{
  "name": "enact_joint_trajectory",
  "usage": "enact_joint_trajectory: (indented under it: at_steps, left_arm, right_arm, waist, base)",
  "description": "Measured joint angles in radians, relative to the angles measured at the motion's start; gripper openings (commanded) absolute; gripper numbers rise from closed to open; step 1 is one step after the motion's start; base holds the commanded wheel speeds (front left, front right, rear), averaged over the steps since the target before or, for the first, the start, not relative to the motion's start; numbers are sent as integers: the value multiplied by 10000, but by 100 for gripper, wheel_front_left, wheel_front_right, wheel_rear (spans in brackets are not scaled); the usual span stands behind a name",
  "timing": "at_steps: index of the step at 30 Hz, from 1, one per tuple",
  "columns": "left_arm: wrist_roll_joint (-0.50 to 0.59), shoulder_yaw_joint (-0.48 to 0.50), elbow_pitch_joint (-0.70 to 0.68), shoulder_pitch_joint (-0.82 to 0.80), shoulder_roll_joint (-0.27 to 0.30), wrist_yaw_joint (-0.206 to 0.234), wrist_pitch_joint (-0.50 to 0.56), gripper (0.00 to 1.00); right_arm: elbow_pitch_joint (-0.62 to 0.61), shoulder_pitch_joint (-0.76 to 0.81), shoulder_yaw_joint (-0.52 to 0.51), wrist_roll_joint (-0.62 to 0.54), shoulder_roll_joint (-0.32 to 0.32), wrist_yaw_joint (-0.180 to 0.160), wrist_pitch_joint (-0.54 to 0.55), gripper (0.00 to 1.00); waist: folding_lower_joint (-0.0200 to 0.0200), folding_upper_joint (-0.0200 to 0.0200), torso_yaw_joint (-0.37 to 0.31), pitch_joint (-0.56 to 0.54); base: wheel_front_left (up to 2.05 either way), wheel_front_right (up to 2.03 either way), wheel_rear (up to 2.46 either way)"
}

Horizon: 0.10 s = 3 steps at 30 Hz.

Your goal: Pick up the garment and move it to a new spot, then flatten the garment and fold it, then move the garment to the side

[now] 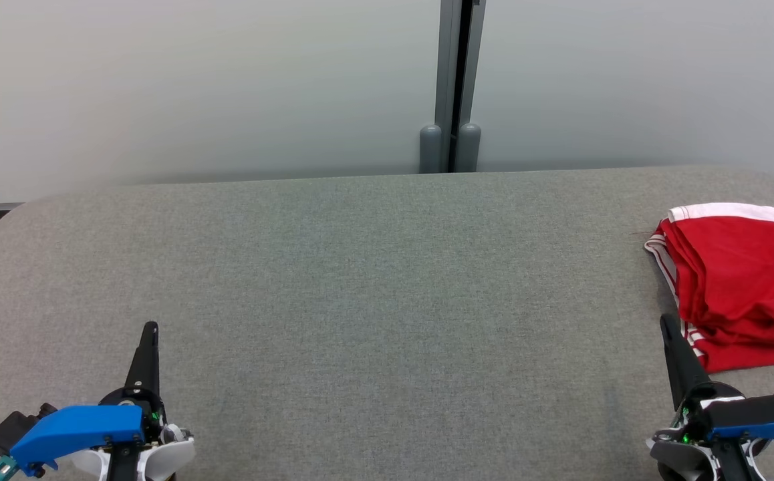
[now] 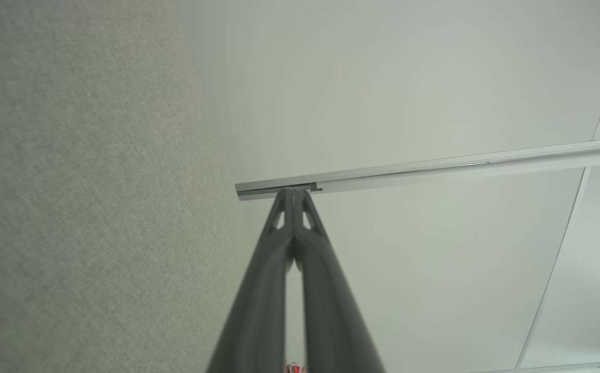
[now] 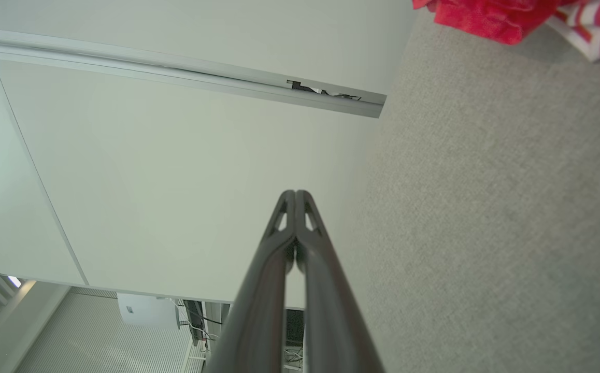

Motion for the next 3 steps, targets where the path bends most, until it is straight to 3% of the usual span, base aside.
enact_joint_trajectory:
  at_steps: [3]
  left_arm:
    - [-199,36,-19,-15,-13,-12,38,0]
  right_arm:
    - [-13,-20,-10,247,0,2,52,0]
  waist:
    - [0,0,3,-5]
  base:
    - [0,0,0]
